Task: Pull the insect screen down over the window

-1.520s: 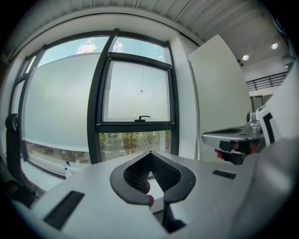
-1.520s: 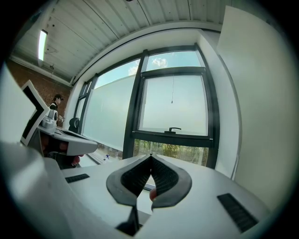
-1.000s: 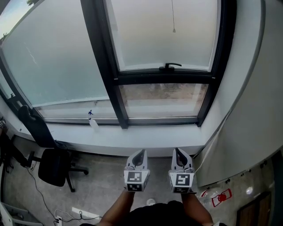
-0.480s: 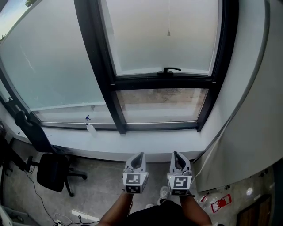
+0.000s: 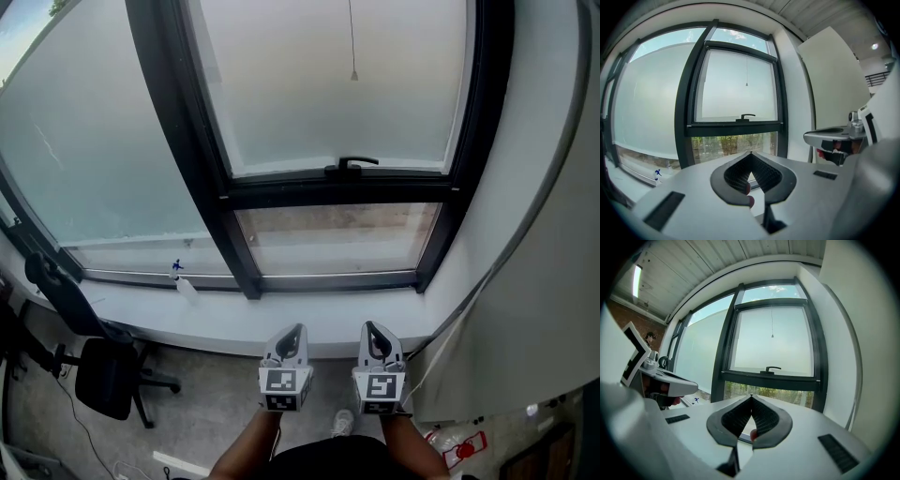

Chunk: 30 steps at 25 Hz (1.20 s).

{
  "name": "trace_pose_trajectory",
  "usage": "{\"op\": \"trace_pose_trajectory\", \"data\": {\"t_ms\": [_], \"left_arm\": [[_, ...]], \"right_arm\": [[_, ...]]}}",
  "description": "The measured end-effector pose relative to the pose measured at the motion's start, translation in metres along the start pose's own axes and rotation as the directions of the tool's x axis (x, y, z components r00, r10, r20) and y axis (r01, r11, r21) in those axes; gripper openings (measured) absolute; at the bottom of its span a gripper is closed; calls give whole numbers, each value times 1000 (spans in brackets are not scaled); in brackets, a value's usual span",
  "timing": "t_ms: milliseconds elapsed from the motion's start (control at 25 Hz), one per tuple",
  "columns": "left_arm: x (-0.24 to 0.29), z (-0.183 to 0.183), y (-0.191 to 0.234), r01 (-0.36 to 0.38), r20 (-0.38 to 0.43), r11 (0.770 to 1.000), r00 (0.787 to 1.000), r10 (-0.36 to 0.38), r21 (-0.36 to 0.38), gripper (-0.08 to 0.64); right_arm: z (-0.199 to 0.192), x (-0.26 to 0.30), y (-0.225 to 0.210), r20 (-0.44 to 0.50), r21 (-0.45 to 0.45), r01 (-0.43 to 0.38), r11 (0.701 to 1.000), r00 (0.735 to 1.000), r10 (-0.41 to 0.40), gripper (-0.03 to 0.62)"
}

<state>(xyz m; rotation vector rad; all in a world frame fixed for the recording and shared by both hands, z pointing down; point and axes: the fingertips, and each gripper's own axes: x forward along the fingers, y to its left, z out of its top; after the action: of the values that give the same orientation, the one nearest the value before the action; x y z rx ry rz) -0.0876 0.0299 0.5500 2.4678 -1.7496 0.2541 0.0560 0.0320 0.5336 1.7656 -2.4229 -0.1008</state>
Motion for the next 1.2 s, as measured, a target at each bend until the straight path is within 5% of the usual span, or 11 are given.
{"op": "trace_pose_trajectory", "data": {"t_ms": [600, 1200], "left_arm": [[82, 23, -4, -29, -5, 998, 1000, 29, 49, 3], [124, 24, 17, -69, -41, 997, 997, 71, 35, 3]], "right_arm": [[0, 65, -62, 20, 25, -5, 1000, 1000, 5, 3], [2, 106, -79, 42, 40, 17, 999, 999, -19, 3]]}}
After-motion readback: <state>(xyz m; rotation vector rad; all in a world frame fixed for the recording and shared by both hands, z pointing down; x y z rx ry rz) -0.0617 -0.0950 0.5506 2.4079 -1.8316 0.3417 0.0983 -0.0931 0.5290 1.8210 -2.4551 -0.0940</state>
